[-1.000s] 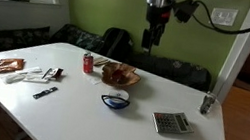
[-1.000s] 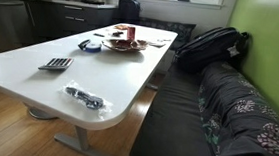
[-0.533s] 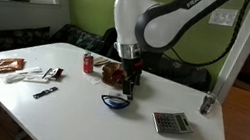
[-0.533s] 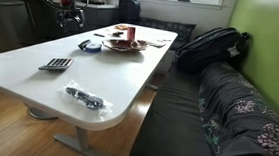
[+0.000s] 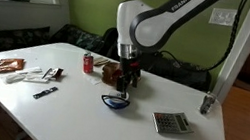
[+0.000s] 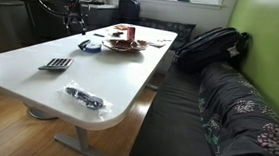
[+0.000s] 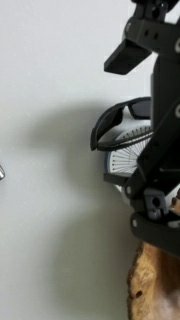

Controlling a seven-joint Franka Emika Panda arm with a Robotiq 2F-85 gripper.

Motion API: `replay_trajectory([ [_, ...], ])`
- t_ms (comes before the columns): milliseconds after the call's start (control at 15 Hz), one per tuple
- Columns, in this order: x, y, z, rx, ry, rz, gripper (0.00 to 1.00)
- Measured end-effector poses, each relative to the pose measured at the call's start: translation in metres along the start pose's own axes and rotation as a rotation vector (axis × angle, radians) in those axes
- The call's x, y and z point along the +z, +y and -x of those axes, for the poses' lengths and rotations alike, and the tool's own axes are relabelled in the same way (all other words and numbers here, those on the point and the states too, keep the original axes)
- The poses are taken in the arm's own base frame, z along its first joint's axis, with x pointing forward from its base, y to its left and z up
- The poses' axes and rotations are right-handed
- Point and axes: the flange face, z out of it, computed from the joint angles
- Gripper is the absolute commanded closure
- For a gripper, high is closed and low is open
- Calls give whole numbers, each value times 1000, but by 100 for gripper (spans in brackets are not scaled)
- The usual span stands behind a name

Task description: Pick up the white object from the blue masking tape and put it in the brown bowl

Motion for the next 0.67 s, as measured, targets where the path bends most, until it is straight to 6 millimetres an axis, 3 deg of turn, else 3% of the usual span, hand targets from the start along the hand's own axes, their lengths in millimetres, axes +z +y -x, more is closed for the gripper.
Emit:
replay_trajectory([
  [267, 34, 63, 1, 199, 2, -117, 0],
  [400, 41, 84, 2, 253, 14, -154, 0],
  [667, 38, 77, -1, 242, 19, -152, 0],
])
